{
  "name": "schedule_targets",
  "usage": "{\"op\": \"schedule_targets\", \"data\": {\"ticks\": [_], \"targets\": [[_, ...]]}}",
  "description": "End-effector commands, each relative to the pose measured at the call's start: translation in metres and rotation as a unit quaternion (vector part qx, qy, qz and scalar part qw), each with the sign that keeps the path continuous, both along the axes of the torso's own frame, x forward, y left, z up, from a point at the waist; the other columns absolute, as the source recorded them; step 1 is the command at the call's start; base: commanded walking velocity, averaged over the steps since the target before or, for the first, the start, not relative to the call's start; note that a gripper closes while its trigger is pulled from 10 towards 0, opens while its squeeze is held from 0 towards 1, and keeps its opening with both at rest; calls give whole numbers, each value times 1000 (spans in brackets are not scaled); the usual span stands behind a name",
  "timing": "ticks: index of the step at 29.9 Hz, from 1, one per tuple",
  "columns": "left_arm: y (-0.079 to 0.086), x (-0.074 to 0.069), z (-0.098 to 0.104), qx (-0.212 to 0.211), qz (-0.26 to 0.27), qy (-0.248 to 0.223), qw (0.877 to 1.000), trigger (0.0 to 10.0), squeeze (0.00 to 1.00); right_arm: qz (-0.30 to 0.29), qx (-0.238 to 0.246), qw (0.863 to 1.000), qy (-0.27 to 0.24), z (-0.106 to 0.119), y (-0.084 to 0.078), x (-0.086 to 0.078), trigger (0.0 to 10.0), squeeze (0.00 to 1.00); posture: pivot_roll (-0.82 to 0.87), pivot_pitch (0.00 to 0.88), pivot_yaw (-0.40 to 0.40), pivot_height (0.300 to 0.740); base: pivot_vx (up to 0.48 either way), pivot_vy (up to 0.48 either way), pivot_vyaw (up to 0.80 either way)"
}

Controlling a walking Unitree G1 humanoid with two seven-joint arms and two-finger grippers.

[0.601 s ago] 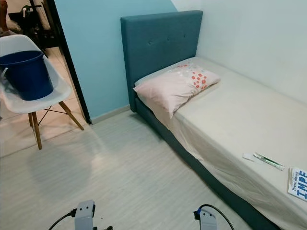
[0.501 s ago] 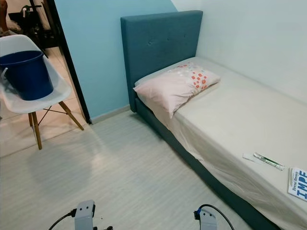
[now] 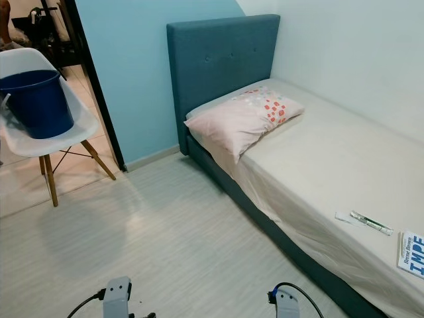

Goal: Clean up the room

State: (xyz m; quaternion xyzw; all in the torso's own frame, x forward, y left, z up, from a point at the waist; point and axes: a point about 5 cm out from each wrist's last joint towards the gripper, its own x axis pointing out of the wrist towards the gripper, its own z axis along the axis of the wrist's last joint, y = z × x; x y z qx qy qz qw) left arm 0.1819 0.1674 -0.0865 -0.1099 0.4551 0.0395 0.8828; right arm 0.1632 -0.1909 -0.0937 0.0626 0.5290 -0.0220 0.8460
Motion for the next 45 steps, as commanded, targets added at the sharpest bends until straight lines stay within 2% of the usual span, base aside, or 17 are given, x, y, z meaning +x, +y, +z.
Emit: {"op": "schedule_targets", "data": {"ticks": [1, 3, 5, 6, 7, 10, 12, 19, 25, 27, 39, 41, 42, 43, 44, 45], "targets": [[18, -59, -23, 153, -253, 157, 942, 10000, 0, 147, -87, 984, 54, -15, 17, -34, 10000, 0, -5, 0, -56, 740, 0, 0, 0], [18, -62, -24, 133, -190, 150, 961, 10000, 0, 65, -60, 995, 48, -16, 18, -38, 10000, 0, 1, 0, -58, 740, 0, 0, 0], [18, -62, -24, 133, -190, 150, 961, 10000, 0, 65, -60, 995, 48, -16, 18, -38, 10000, 0, 1, 0, -58, 740, 0, 0, 0], [19, -64, -24, 115, -127, 135, 976, 10000, 0, 21, -43, 998, 40, -17, 20, -40, 10000, 0, -7, 0, -59, 740, 0, 0, 0], [19, -64, -24, 115, -127, 135, 976, 10000, 0, 21, -43, 998, 40, -17, 20, -40, 10000, 0, -7, 0, -59, 740, 0, 0, 0], [24, -66, -23, 91, -44, 113, 988, 10000, 0, 7, -25, 999, 28, -17, 27, -40, 10000, 0, -15, 0, -56, 740, 0, 0, 0], [26, -67, -23, 84, -25, 111, 990, 10000, 0, 7, -15, 1000, 22, -17, 30, -40, 10000, 0, -24, 0, -38, 740, 0, 0, 0], [24, -70, -24, 82, -40, 114, 989, 10000, 0, -19, -2, 1000, 21, -18, 29, -43, 10000, 0, -26, 0, -27, 740, 0, 0, 0], [18, -67, -24, 81, -59, 112, 989, 10000, 0, -22, -28, 999, 30, -18, 22, -44, 10000, 0, -40, 0, -47, 740, 0, 0, 0], [18, -67, -24, 77, -55, 111, 989, 10000, 0, -26, -29, 999, 15, -16, 21, -41, 10000, 0, -38, 0, -48, 740, 0, 0, 0], [17, -67, -24, 66, -33, 102, 992, 10000, 0, -37, -22, 999, 10, -16, 21, -41, 10000, 0, -38, 0, -55, 740, 0, 0, 0], [35, -20, -6, 80, -31, 54, 995, 10000, 0, -35, -23, 999, 4, -16, 21, -41, 10000, 0, -44, 0, -61, 740, 0, 0, 0], [35, -20, -6, 80, -31, 54, 995, 10000, 0, -35, -23, 999, 4, -16, 21, -41, 10000, 0, -44, 0, -61, 740, 0, 0, 0], [41, -2, 3, 100, -44, 30, 994, 10000, 0, -35, -23, 999, -4, -15, 21, -40, 10000, 0, -42, 0, -62, 740, 0, 0, 0], [42, 16, 13, 90, -39, -5, 995, 10000, 0, -39, -21, 999, -20, -14, 20, -38, 10000, 0, -36, 0, -61, 740, 0, 0, 0], [42, 16, 13, 90, -39, -5, 995, 10000, 0, -39, -21, 999, -20, -14, 20, -38, 10000, 0, -36, 0, -61, 740, 0, 0, 0]]}}
